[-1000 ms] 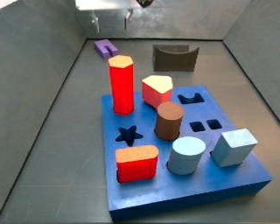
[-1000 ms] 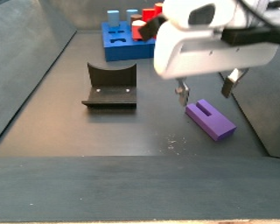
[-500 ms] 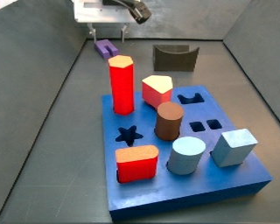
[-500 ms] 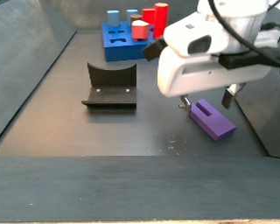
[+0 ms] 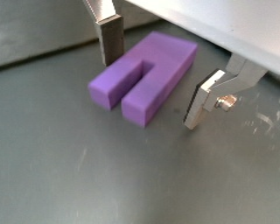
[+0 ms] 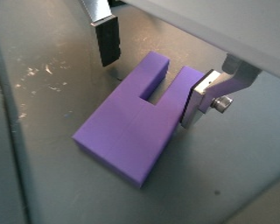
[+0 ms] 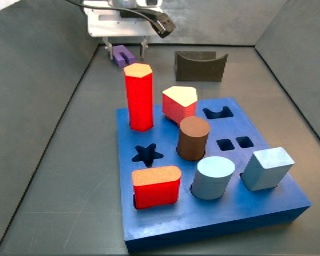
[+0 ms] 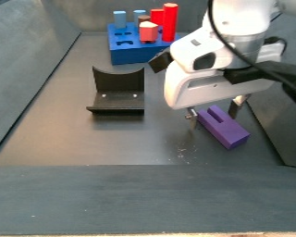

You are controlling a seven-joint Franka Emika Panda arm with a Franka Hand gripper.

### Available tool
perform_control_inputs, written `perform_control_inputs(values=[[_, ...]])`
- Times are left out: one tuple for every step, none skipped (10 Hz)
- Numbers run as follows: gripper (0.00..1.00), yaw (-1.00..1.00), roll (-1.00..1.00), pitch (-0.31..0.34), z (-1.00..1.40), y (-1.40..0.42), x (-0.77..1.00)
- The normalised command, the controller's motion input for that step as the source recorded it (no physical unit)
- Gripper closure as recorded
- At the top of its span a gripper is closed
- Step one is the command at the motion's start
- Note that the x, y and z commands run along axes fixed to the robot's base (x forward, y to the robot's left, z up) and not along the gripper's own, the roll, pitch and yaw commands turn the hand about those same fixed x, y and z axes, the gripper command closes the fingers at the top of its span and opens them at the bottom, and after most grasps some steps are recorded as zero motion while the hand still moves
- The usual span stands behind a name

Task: Pick up the double-square object. Move up. Rotate the double-square object. Place the double-square object on the fixture. Regrasp the double-square object. Move to above the board. Insert the double-square object.
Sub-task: Pick up the double-square object.

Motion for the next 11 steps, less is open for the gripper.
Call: perform_control_inputs(values=[[0.0, 0.07, -0.23, 0.084, -0.41, 0.0, 0.0], [0.0, 0.09, -0.23, 0.083, -0.34, 0.0, 0.0], [0.0, 0.11, -0.08, 0.037, 0.0, -0.17, 0.0], [0.0, 0.17, 0.0, 0.0, 0.0, -0.15, -0.03], [1.0, 0.0, 0.0, 0.0, 0.0, 0.0, 0.0], [1.0, 0.0, 0.0, 0.0, 0.0, 0.0, 0.0], [1.0, 0.0, 0.0, 0.0, 0.0, 0.0, 0.0], [1.0, 0.0, 0.0, 0.0, 0.0, 0.0, 0.0], [1.0, 0.0, 0.0, 0.0, 0.0, 0.0, 0.0], [1.0, 0.0, 0.0, 0.0, 0.0, 0.0, 0.0], [1.0, 0.0, 0.0, 0.0, 0.0, 0.0, 0.0]])
